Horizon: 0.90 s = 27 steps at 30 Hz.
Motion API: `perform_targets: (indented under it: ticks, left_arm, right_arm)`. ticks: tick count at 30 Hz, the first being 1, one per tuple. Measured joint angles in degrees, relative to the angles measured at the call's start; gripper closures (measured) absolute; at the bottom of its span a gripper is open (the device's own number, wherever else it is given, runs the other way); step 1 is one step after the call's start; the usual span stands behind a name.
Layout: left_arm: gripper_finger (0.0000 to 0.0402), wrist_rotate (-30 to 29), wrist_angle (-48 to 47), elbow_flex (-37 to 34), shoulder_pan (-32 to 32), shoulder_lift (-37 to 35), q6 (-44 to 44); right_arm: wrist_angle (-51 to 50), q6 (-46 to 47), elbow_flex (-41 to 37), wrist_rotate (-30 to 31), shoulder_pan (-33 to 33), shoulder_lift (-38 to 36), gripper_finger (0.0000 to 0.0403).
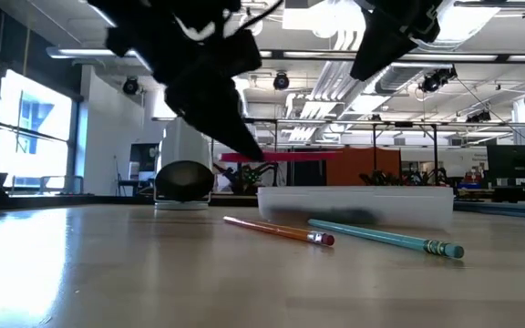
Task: Pick & place school supplies into a supply box
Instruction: Put the pink pen into the supply box
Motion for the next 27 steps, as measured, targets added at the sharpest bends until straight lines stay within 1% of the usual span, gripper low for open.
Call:
perform_targets:
  ticks: [2,5,8,10,11,13,15,17,19,21,23,27]
  left_arm:
    - [0.0321,3.8,0.0,2.1,2.2,1.8,7.2]
    - [0.0314,6.2,-0.7,5.7,5.0,5.2,14.6]
    - [0.0312,7.3,-0.3,10.6,6.7,9.7,18.2]
    - [0.0311,7.6,-1.8,13.6,7.3,12.1,19.5]
    - [0.0311,8.0,-0.7,15.8,7.6,13.6,20.3]
    - [0.0310,8.4,-4.1,18.4,7.7,15.5,21.6]
    - [0.0310,7.6,-5.4,21.8,7.5,18.0,21.9]
    - [0.0310,6.7,-9.9,23.9,7.4,19.3,21.9]
    - [0.0310,5.4,-9.0,25.8,7.4,20.9,21.9]
    - [0.0310,4.1,-12.1,26.2,7.4,21.2,21.8]
    - [0.0309,2.3,-10.6,26.9,7.4,22.0,21.8]
    - [0.0309,-1.6,-12.9,26.8,7.4,21.9,21.2]
  right_arm:
    - [-0.4,0.5,0.0,-0.5,0.0,0.0,0.0290]
    - [-0.8,1.0,0.0,-0.5,0.2,0.0,0.0290]
    - [-1.0,1.1,0.0,-0.5,0.2,0.0,0.0290]
    - [-1.2,1.1,0.0,-0.5,0.2,0.0,0.0290]
    - [-1.3,1.1,0.0,-0.5,0.2,0.0,0.0290]
    - [-1.4,1.1,0.0,-0.5,0.2,0.0,0.0291]
    - [-1.5,1.3,0.0,-0.7,0.2,0.0,0.0290]
    - [-1.5,1.3,0.0,-0.9,0.2,0.0,0.0290]
    - [-1.3,1.3,-0.1,-1.3,0.2,0.0,0.0290]
    - [-1.2,1.3,-0.1,-1.9,0.2,0.0,0.0291]
    - [-1.1,1.3,-0.1,-2.4,0.2,0.0,0.0290]
    - [-1.0,1.3,-0.1,-3.1,0.2,0.0,0.0290]
